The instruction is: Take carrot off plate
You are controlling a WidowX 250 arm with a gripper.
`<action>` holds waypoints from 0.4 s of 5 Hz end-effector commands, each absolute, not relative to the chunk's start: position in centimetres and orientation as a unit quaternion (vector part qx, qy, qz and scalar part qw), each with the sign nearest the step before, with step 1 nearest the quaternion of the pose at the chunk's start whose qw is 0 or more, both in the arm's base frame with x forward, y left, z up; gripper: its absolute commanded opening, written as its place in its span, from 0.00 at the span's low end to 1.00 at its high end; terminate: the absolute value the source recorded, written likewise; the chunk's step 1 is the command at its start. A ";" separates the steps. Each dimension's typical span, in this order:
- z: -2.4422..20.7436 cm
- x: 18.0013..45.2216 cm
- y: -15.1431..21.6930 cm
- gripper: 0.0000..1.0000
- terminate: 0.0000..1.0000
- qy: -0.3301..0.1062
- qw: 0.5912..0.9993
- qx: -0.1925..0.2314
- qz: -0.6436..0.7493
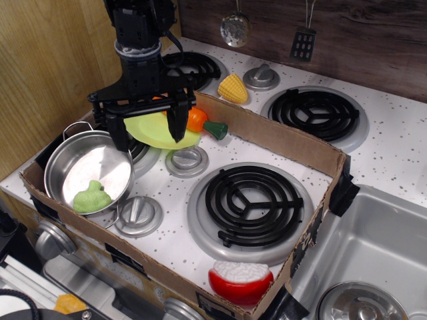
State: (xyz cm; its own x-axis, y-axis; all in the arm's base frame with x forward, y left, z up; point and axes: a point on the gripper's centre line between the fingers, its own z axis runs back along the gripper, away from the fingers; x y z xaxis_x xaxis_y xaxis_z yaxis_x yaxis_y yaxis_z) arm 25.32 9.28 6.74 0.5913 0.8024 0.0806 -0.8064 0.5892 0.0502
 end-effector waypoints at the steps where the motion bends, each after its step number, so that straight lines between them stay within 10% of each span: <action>1: 7.7 28.5 11.2 1.00 0.00 -0.024 0.810 0.041 0.584; 2: 8.0 29.7 10.9 1.00 0.00 -0.031 0.806 0.037 0.589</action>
